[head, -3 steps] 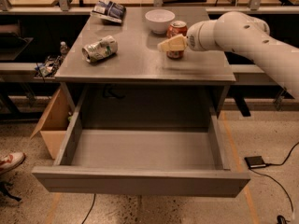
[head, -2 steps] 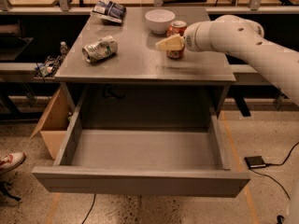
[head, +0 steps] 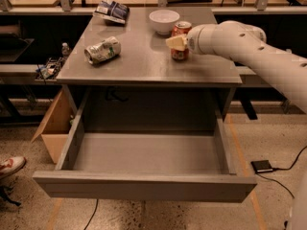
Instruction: Place coke can into top drawer
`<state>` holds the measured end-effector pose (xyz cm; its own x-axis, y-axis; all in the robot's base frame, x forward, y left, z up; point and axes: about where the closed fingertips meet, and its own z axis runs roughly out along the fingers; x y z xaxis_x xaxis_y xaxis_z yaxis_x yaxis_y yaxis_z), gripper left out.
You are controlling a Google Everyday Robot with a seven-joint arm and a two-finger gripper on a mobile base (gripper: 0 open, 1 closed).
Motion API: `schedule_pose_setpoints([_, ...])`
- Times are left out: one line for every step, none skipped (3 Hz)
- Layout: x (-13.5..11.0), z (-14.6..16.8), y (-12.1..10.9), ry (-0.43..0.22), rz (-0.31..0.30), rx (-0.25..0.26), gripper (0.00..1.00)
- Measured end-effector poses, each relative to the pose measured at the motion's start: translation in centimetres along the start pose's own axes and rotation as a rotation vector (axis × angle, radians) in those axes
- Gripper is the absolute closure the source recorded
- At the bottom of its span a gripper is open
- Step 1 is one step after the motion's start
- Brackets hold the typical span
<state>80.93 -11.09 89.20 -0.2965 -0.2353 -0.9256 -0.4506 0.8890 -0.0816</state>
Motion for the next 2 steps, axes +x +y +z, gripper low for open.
schedule_pose_setpoints([-0.1,-0.1,0.0,-0.014,0.008,0.001,0.62])
schedule_pose_setpoints([-0.5,-1.6,0.1,-0.035,0.009,-0.016,0.85])
